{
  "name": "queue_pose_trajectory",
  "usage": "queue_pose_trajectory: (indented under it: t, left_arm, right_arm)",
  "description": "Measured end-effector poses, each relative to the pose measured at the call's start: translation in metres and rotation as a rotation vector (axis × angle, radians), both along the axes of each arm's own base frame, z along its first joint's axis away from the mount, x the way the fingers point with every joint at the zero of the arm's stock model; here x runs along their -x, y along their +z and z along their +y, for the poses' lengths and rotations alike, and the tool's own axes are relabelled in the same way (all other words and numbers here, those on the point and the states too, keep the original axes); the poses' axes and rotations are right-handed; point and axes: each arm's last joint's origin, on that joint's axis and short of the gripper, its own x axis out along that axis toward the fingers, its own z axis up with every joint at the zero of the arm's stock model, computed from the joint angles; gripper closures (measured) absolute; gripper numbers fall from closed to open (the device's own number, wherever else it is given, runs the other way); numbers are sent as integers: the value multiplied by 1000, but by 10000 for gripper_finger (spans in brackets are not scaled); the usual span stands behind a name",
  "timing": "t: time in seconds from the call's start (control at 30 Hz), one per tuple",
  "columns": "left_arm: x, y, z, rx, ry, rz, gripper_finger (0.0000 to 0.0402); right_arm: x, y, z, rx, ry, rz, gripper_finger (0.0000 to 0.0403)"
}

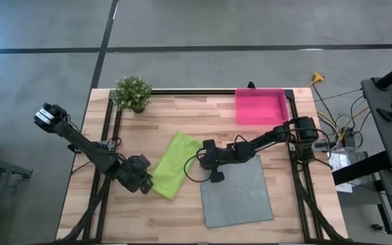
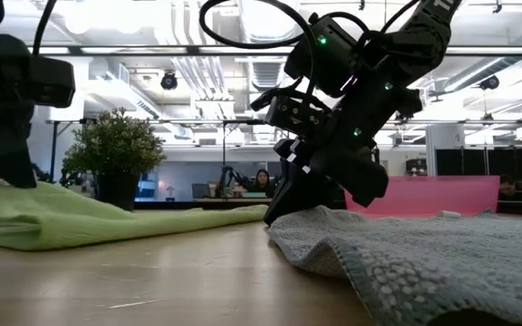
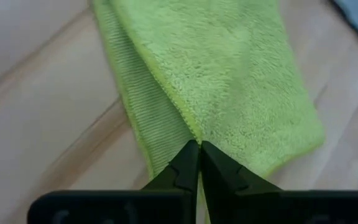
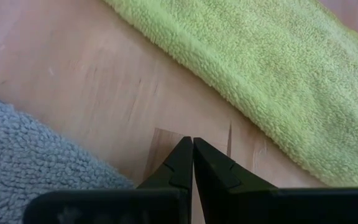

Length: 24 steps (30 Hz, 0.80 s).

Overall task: Roll microfiber towels into tight, uniform cylinder then place into a basket
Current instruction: Fold the green microfiber cloth

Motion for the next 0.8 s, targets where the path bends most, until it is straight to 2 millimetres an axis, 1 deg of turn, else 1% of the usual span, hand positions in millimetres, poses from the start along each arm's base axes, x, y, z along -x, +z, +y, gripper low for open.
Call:
queue_pose_trajectory:
  t: [0.13, 0.3, 0.37, 0.43, 0.53, 0.57, 0.73, 0.8]
  left_arm:
    - [3, -2, 2, 8, 22, 11, 401]
    - [1, 9, 1, 23, 2, -37, 401]
    - [2, 11, 2, 19, 8, -33, 401]
    - [9, 6, 6, -5, 49, 48, 401]
    - [20, -6, 12, -19, 111, 210, 401]
    - [21, -10, 12, -20, 113, 233, 401]
    - [14, -16, 6, -1, 86, 203, 402]
    - [10, -13, 4, 1, 78, 201, 402]
  right_arm:
    - [0, 0, 0, 0, 0, 1, 394]
    - [0, 0, 0, 0, 0, 0, 394]
    - [0, 0, 0, 1, 1, -2, 394]
    - [0, 0, -1, 1, 0, -5, 394]
    - [0, 0, -2, 1, -3, -6, 394]
    - [0, 0, -2, 1, -5, -6, 394]
    - [0, 0, -4, 1, -8, -7, 394]
    - [0, 0, -5, 1, -10, -7, 394]
